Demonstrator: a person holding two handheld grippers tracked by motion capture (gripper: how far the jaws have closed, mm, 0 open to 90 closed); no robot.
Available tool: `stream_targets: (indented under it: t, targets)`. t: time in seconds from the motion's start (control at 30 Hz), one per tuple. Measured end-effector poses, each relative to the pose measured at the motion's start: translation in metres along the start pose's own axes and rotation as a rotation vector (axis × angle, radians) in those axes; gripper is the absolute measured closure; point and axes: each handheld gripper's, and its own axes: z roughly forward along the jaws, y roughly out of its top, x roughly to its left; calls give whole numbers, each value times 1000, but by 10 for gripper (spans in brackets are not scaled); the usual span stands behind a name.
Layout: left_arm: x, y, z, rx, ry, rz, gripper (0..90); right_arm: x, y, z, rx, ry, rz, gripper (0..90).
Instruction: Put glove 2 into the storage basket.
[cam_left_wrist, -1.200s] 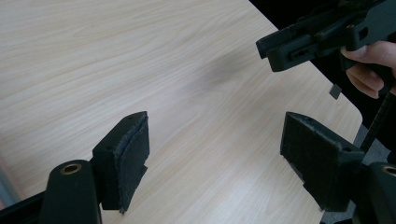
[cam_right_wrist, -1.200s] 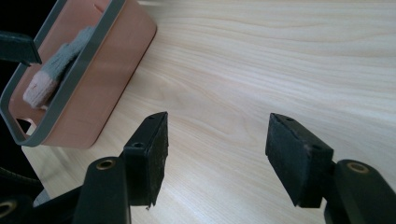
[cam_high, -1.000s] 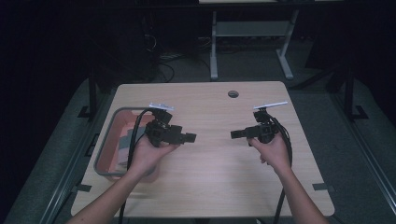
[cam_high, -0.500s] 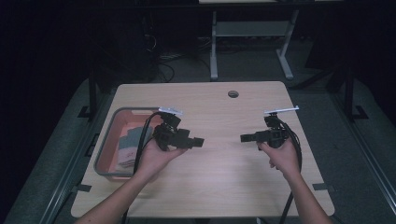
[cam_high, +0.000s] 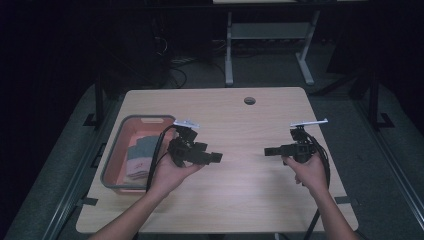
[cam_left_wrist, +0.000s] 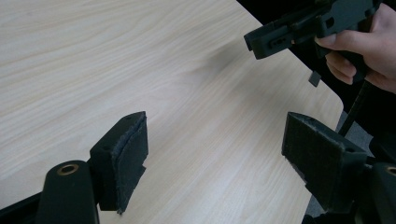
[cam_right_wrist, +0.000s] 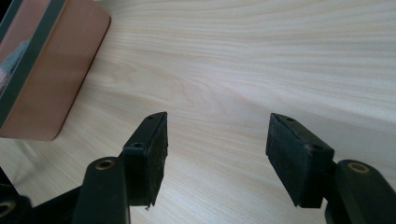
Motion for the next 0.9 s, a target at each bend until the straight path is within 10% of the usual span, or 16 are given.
stream_targets:
  t: [0.9]
  targets:
    - [-18,-34,25,18,-32,30,227,-29,-30,-7,-13,-23,39,371]
